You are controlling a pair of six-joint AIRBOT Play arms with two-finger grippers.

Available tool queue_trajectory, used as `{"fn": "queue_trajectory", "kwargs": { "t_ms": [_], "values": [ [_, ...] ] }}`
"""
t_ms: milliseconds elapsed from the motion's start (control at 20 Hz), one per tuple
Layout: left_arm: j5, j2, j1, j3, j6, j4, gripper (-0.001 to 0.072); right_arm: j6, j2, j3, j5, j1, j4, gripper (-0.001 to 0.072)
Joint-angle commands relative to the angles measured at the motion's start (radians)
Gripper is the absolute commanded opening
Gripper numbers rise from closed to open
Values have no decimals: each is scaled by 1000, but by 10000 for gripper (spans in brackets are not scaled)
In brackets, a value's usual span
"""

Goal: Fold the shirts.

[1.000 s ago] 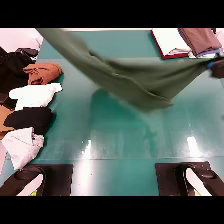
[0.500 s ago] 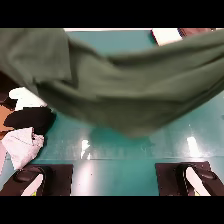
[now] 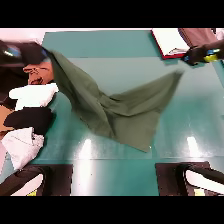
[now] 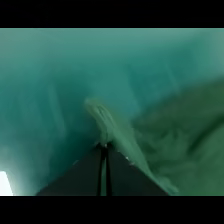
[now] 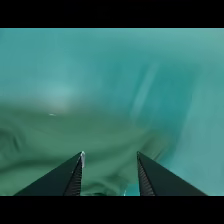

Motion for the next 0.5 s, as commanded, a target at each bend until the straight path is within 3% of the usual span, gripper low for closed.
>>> {"fn": "queue_trajectory", "kwargs": {
  "t_ms": [0, 250, 350, 450],
  "values": [
    [6, -88, 1, -101, 10, 79, 24, 26, -103, -26, 48, 24, -34, 387],
    [22, -100, 0, -109, 10, 161, 24, 27, 40, -399, 80, -16, -16, 387],
    [26, -100, 0, -109, 10, 161, 25, 26, 122, -583, 96, -30, 69, 389],
    [46, -100, 0, -109, 10, 157, 24, 26, 193, -757, 96, -30, 139, 513]
  ]
}}
